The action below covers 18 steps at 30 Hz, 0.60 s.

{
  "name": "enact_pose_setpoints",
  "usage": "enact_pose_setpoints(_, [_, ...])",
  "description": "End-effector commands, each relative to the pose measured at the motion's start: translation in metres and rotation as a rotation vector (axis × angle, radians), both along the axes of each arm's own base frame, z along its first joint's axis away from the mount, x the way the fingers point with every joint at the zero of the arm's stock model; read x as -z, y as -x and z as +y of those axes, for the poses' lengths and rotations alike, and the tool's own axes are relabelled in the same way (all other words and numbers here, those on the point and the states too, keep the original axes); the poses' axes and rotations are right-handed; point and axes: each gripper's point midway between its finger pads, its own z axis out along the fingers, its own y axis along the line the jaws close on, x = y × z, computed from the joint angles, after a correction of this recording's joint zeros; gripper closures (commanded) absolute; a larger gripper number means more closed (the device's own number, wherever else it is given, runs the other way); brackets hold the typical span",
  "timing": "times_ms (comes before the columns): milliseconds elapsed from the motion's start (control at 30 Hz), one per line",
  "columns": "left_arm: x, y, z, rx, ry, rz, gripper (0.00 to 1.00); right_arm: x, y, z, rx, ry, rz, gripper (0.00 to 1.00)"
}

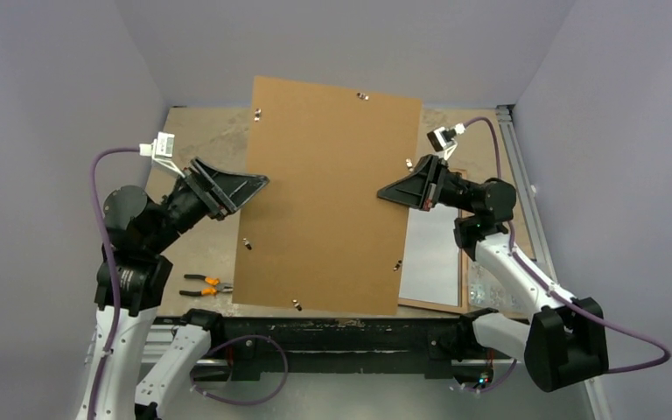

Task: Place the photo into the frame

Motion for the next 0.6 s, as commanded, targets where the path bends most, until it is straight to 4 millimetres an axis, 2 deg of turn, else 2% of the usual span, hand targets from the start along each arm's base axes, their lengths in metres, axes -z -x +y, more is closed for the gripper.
enact_pose_setpoints(0, [0.031, -0.022, 0.005, -0.051, -0.075, 0.071, 0.2, -0.014, 0.002, 0.001, 0.014, 0.049, -0.079, 1.0])
enact_pose_setpoints(33, [0.042, -0.026, 0.006, -0.057, -0.098, 0.104, 0.15, -0.009, -0.004, 0.002, 0.039, 0.085, -0.073, 1.0])
enact_pose_setpoints(133, [0.075, -0.036, 0.007, -0.054, -0.169, 0.191, 0.1, 0.011, -0.028, -0.002, 0.161, 0.247, -0.015, 1.0])
enact_pose_setpoints(167, [0.087, -0.039, 0.008, -0.056, -0.196, 0.225, 0.09, 0.02, -0.037, -0.006, 0.212, 0.312, 0.018, 1.0])
enact_pose_setpoints(333, [0.142, -0.054, 0.01, -0.038, -0.303, 0.371, 0.07, 0.036, -0.063, -0.034, 0.402, 0.526, 0.103, 1.0])
enact_pose_setpoints(567, [0.189, -0.076, -0.02, 0.057, -0.326, 0.473, 0.13, 0.064, -0.081, -0.079, 0.562, 0.664, 0.203, 1.0])
